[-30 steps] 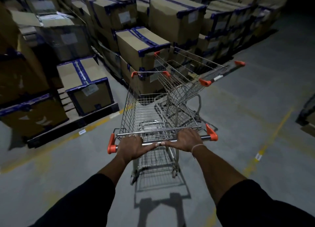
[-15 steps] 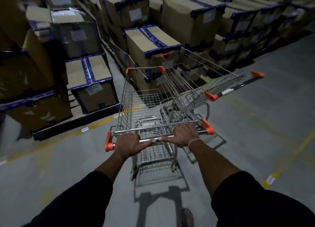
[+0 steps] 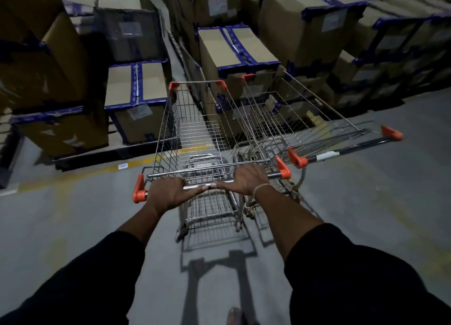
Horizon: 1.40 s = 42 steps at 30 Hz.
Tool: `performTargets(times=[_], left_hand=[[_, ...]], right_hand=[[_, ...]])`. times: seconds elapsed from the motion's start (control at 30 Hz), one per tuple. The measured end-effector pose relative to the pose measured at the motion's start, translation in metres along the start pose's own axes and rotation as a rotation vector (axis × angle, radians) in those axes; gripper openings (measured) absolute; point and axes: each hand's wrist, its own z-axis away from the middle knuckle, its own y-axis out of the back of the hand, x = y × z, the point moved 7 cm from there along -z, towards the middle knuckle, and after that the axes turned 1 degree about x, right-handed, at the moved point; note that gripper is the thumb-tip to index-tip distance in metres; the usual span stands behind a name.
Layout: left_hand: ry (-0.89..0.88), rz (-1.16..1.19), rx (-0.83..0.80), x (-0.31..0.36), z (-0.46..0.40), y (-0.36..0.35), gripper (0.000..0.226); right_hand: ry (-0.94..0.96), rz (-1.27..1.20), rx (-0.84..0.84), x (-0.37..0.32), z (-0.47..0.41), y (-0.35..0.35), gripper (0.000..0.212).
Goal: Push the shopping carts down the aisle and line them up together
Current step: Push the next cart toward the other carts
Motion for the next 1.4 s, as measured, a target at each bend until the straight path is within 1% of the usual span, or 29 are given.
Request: performTargets(times=[0.1, 0.23, 0.3, 0.43, 0.57, 0.7, 0.77, 0.93, 1.13, 1.3, 1.33, 1.4], left_hand=[[0.033, -0.002, -0.002, 0.004, -0.005, -0.001, 0.089], [0.059, 0.007, 0.012, 0.002, -0.006, -0.003, 0.091], [0.067, 0.015, 0.008, 0.002, -0.006, -0.003, 0.095], [0.075, 0.006, -0.004, 0.002, -0.003, 0.000, 0.098], [0.076, -0.005, -0.029, 0.003, 0.001, 0.000, 0.104], [0.070, -0.017, -0.033, 0.009, 0.002, 0.000, 0.101], [0.061, -0.013, -0.027, 0.012, 0.001, -0.002, 0.101], [0.063, -0.001, -0.029, 0.010, 0.001, -0.007, 0.105], [0.068, -0.036, -0.036, 0.010, 0.002, -0.007, 0.101], [0.117, -0.084, -0.018, 0.011, 0.006, -0.007, 0.107], [0.122, -0.096, -0.005, 0.012, 0.008, -0.006, 0.107], [0.132, -0.102, 0.030, 0.014, 0.011, -0.004, 0.098]], right_hand=[[0.033, -0.006, -0.007, 0.007, -0.012, 0.002, 0.111], [0.078, 0.023, -0.014, 0.005, -0.023, 0.005, 0.123], [0.111, 0.054, -0.024, 0.002, -0.023, 0.007, 0.125], [0.139, 0.053, -0.036, -0.003, -0.017, 0.009, 0.122], [0.143, 0.055, -0.027, -0.005, -0.010, 0.008, 0.115], [0.138, 0.097, 0.005, 0.002, -0.009, 0.004, 0.115], [0.146, 0.121, -0.004, 0.005, -0.011, 0.002, 0.111], [0.135, 0.105, 0.001, 0.006, -0.013, -0.002, 0.110], [0.149, 0.118, 0.004, 0.004, -0.012, 0.001, 0.105], [0.153, 0.101, 0.031, 0.003, -0.006, 0.007, 0.102], [0.161, 0.125, 0.039, 0.002, -0.005, 0.009, 0.101], [0.174, 0.175, 0.066, 0.000, -0.003, 0.010, 0.100]])
